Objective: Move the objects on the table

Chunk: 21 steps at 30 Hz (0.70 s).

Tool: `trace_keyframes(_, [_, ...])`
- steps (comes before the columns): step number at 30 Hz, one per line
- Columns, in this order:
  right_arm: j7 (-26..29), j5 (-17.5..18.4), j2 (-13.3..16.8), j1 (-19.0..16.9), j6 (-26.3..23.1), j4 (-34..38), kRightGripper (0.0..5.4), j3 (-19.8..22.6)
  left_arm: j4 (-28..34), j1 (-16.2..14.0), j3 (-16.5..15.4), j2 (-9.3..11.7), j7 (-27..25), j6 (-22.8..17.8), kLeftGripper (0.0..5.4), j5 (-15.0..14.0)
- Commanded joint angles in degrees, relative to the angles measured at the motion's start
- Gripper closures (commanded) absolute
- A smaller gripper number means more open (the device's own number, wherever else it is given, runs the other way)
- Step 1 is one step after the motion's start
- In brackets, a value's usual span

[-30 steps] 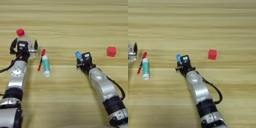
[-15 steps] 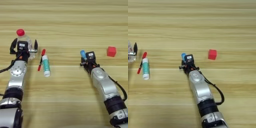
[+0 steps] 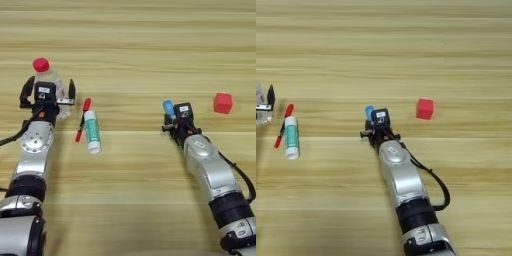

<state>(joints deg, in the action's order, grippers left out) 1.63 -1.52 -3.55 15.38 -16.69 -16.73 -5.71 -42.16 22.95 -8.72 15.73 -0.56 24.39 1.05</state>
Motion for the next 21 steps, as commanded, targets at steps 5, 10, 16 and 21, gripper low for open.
trace_keyframes(5, [-2.6,-3.6,1.7,-1.5,4.4,0.2,2.84,-1.0,0.4,0.5,0.2,-0.2,0.3,0.1,0.0,0.1])
trace_keyframes(10, [-5.5,-7.2,3.1,-1.1,11.3,2.1,2.34,-1.7,0.5,0.4,0.2,-0.1,0.3,0.1,0.0,0.1])
trace_keyframes(16, [-7.1,-7.7,4.0,0.0,14.9,3.0,1.59,-0.1,0.6,0.4,0.2,-0.1,0.3,0.0,0.0,0.1])
trace_keyframes(21, [-7.1,-6.8,4.5,1.1,15.9,2.6,1.04,1.6,0.5,0.4,0.2,-0.1,0.3,0.1,0.0,0.1])
